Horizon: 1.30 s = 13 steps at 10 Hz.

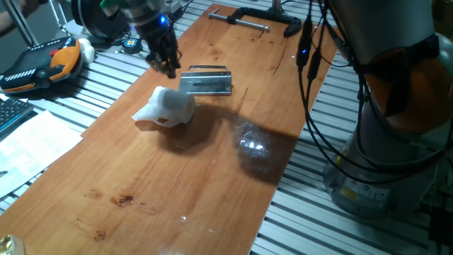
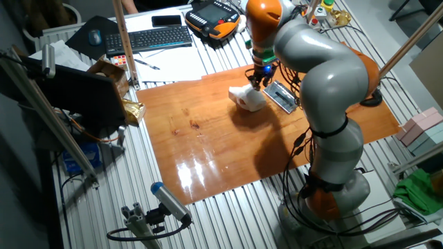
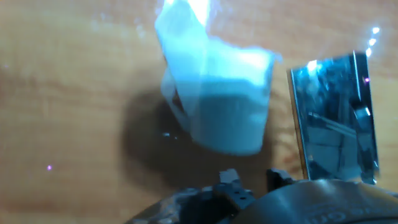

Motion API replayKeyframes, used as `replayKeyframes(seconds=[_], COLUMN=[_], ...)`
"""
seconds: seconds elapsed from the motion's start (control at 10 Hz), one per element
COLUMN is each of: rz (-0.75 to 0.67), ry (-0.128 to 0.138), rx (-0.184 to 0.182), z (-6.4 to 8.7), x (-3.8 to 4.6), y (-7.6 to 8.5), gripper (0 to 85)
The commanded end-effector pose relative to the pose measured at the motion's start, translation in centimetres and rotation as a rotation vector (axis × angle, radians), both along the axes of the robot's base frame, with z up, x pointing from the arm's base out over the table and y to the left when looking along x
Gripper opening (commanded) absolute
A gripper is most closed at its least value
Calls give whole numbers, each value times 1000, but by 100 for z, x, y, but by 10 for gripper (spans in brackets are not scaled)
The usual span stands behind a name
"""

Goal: Put the toilet paper on its holder

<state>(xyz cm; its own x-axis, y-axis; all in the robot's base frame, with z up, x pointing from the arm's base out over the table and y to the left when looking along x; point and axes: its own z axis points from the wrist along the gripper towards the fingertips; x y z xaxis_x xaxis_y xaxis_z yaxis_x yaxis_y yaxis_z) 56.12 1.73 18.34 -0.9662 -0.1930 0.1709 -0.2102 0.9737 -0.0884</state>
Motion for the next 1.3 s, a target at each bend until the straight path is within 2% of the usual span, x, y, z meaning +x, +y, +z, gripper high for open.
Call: replayKeyframes(seconds=[0.0,0.1,0.2,0.3,0.8,1.0,1.1,1.2], rz=[-5,-8,-7,-22,-14,-43,-65,-80], ry=[-10,-33,-36,-16,-78,-99,-111,-112], rx=[7,29,35,38,68,81,79,91], z=[-240,-376,-473,-546,-912,-977,-979,-944], x=[35,57,78,87,105,130,141,170], y=[16,3,-12,-18,-11,-17,-23,-75], gripper=[727,777,817,850,850,850,850,850])
